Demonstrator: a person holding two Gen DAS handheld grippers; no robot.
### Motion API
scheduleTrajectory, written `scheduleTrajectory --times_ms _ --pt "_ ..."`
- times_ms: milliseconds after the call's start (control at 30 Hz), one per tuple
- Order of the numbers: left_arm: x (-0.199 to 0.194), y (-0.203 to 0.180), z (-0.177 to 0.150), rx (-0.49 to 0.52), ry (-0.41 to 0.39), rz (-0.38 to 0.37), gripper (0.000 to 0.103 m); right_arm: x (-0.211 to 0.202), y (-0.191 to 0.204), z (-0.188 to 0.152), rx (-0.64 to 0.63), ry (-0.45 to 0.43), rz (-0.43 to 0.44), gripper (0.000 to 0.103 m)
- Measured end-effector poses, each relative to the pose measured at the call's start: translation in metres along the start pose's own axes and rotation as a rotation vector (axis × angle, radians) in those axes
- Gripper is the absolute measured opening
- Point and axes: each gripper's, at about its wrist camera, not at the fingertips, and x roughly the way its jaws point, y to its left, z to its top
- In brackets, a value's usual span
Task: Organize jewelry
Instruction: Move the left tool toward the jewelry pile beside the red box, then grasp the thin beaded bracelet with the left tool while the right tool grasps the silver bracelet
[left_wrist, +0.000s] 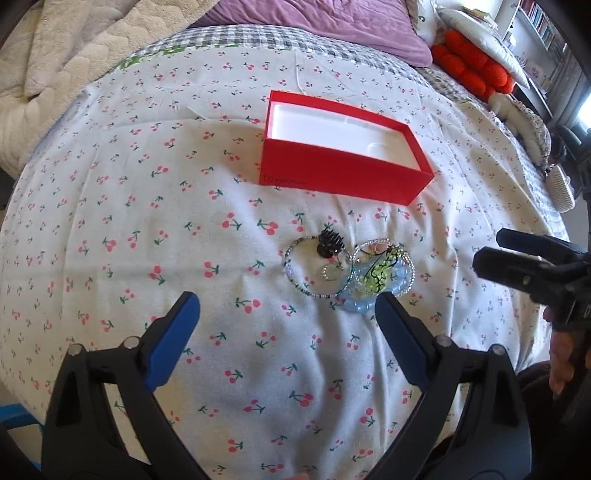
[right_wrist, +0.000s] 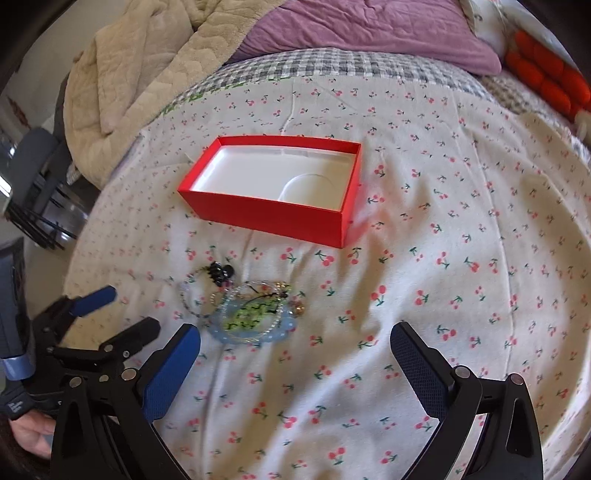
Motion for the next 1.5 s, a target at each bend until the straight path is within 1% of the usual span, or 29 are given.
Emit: scheduleTrajectory --times_ms 67,100,133,167,200,233,267,300,333,400,433,467,500,533,667,800,900,1000,1167,1300,1400,1500 --pt "0.003 0.003 0.003 -0.003 0.02 -0.019 0.085 -0.005 0.0 0.003 0.012 -0.011 0.018 0.102" --pt "0.007 0.004 0.005 -0.005 0.044 -0.03 0.079 -0.007 0.0 0.004 0.022 -0.004 0.036 0.101" --pt "0.011 0.006 0.007 -0.008 0.063 -0.048 0.076 -0.009 0.0 0.005 0.025 -0.006 0.056 0.1" --pt "0.016 0.007 0.008 -0.01 0.08 -0.057 0.07 -0.009 0.0 0.006 0.031 0.002 0.075 0.097" --pt "0.022 0.007 0.01 -0.015 0.098 -0.074 0.067 -0.007 0.0 0.007 0.036 0.01 0.098 0.09" --pt "0.029 0.008 0.01 -0.016 0.112 -0.089 0.061 -0.005 0.0 0.008 0.042 0.025 0.119 0.084" --pt "0.034 0.008 0.01 -0.015 0.125 -0.099 0.055 -0.001 -0.001 0.008 0.045 0.042 0.133 0.075" --pt "0.041 0.008 0.011 -0.014 0.133 -0.109 0.048 0.003 -0.001 0.009 0.044 0.044 0.141 0.069" --pt "0.044 0.008 0.011 -0.013 0.137 -0.113 0.046 0.009 -0.002 0.009 0.053 0.059 0.154 0.066" --pt "0.052 0.006 0.011 -0.002 0.143 -0.124 0.04 0.018 -0.005 0.008 0.063 0.066 0.164 0.055" --pt "0.054 0.004 0.011 0.005 0.144 -0.126 0.038 0.022 -0.006 0.007 0.065 0.069 0.167 0.052" --pt "0.057 0.002 0.01 0.016 0.147 -0.122 0.034 0.027 -0.008 0.007 0.069 0.075 0.165 0.047" --pt "0.059 0.001 0.01 0.024 0.148 -0.119 0.032 0.031 -0.009 0.007 0.075 0.087 0.161 0.042" --pt "0.061 0.0 0.01 0.033 0.151 -0.114 0.031 0.035 -0.011 0.007 0.083 0.1 0.16 0.04" --pt "0.068 0.002 0.013 0.047 0.158 -0.086 0.018 0.049 -0.02 0.011 0.122 0.16 0.178 0.032" --pt "0.07 0.002 0.016 0.059 0.147 -0.059 0.008 0.063 -0.023 0.011 0.146 0.222 0.175 0.031" --pt "0.068 0.004 0.018 0.054 0.128 -0.035 0.006 0.068 -0.023 0.009 0.156 0.257 0.192 0.031" --pt "0.063 0.007 0.02 0.05 0.103 -0.013 0.006 0.069 -0.022 0.007 0.17 0.261 0.208 0.03" --pt "0.049 0.008 0.023 0.057 0.055 -0.008 0.006 0.077 -0.02 0.002 0.168 0.268 0.196 0.029" --pt "0.039 0.012 0.023 0.062 0.017 -0.004 0.006 0.083 -0.01 0.002 0.136 0.253 0.192 0.01" --pt "0.033 0.014 0.023 0.053 -0.001 -0.007 0.006 0.083 -0.004 0.001 0.114 0.227 0.166 0.005" --pt "0.026 0.013 0.026 0.042 -0.025 -0.013 0.006 0.073 0.002 0.001 0.089 0.182 0.16 0.004"
